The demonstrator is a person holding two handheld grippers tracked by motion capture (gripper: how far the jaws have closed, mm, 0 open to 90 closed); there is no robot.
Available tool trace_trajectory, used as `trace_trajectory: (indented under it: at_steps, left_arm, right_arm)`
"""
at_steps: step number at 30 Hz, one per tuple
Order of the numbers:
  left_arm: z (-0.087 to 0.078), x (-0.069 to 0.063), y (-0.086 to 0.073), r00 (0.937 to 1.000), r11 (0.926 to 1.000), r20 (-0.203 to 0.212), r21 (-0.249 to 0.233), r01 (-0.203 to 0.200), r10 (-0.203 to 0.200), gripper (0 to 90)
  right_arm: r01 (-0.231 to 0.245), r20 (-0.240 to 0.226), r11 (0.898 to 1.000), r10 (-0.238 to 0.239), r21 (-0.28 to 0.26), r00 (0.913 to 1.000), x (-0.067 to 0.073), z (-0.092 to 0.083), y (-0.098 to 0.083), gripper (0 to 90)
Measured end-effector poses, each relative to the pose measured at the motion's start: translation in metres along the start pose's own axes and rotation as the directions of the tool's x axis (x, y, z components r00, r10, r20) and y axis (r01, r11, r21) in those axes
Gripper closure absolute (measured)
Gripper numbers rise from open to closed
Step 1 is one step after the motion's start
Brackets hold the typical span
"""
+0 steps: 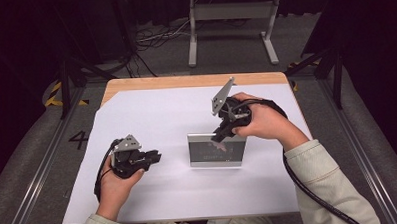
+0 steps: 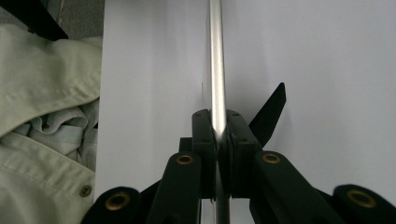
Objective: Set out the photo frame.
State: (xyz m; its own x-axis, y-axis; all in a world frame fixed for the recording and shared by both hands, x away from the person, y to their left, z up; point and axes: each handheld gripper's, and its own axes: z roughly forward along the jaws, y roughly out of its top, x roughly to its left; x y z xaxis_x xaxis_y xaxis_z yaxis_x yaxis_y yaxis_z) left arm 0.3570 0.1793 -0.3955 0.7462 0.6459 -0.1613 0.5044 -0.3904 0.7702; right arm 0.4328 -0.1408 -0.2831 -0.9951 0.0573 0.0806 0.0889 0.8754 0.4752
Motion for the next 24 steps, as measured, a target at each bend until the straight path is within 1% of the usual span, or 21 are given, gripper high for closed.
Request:
trace_trajectory:
  at_steps: [1, 2, 5, 6, 8, 9, 11, 13, 15, 17, 20, 22, 24]
  left_arm:
    - [0.001, 0.000, 0.000, 1.0000, 1.0000, 0.000, 0.005, -0.006, 0.006, 76.8]
    - [0.001, 0.000, 0.000, 1.0000, 1.0000, -0.001, 0.006, 0.000, 0.000, 76.8]
    - [0.002, 0.000, 0.000, 1.0000, 1.0000, 0.001, 0.008, -0.003, 0.003, 76.8]
    - [0.003, 0.000, 0.000, 1.0000, 1.0000, 0.001, 0.009, -0.003, 0.003, 76.8]
    - [0.002, 0.000, 0.000, 1.0000, 1.0000, 0.001, 0.008, -0.004, 0.004, 76.8]
    - [0.002, 0.000, 0.000, 1.0000, 0.9999, 0.004, 0.010, -0.006, 0.006, 76.8]
    - [0.003, 0.000, 0.000, 1.0000, 0.9999, 0.004, 0.012, 0.002, -0.002, 76.8]
    - [0.004, 0.000, 0.001, 0.9999, 0.9999, 0.005, 0.012, -0.009, 0.009, 76.8]
    - [0.005, -0.001, 0.001, 0.9999, 0.9999, 0.011, 0.011, -0.007, 0.007, 76.8]
    - [0.006, -0.001, 0.002, 0.9999, 0.9999, 0.009, 0.012, -0.008, 0.008, 76.8]
    - [0.006, -0.002, 0.002, 0.9999, 0.9999, 0.011, 0.013, -0.001, 0.001, 76.7]
    - [0.006, -0.001, 0.002, 0.9999, 0.9998, 0.012, 0.015, -0.012, 0.012, 76.7]
    - [0.006, -0.001, 0.002, 0.9999, 0.9999, 0.013, 0.014, -0.011, 0.010, 76.7]
  right_arm:
    - [0.015, -0.001, 1.000, -0.015, 0.004, 0.9999, 0.000, 0.001, 0.000, 84.6]
    - [0.023, -0.004, 1.000, -0.023, 0.008, 0.9997, 0.000, 0.002, 0.001, 84.6]
    - [0.033, -0.010, 0.999, -0.032, 0.013, 0.9994, -0.001, 0.005, 0.001, 84.6]
    - [0.047, -0.012, 0.999, -0.047, 0.014, 0.9988, -0.002, 0.006, 0.001, 84.6]
    - [0.061, -0.014, 0.998, -0.060, 0.019, 0.9981, -0.003, 0.008, 0.001, 84.6]
    - [0.085, -0.011, 0.996, -0.085, 0.012, 0.9964, -0.005, 0.009, 0.001, 84.6]
    - [0.067, -0.011, 0.998, -0.067, 0.014, 0.9977, -0.006, 0.010, 0.000, 84.5]
    - [0.050, -0.014, 0.999, -0.050, 0.009, 0.9986, -0.008, 0.010, -0.001, 84.5]
    - [0.041, -0.014, 0.999, -0.040, 0.004, 0.9991, -0.010, 0.010, -0.003, 84.0]
    - [0.048, 0.002, 0.999, -0.048, -0.003, 0.9989, -0.013, 0.010, -0.005, 82.1]
    - [0.083, 0.038, 0.996, -0.082, -0.019, 0.9959, -0.016, 0.010, -0.007, 80.1]
    - [0.094, 0.056, 0.995, -0.093, -0.018, 0.9941, -0.016, 0.010, -0.007, 78.9]
    - [0.104, 0.080, 0.994, -0.102, -0.021, 0.9915, -0.016, 0.010, -0.008, 77.5]
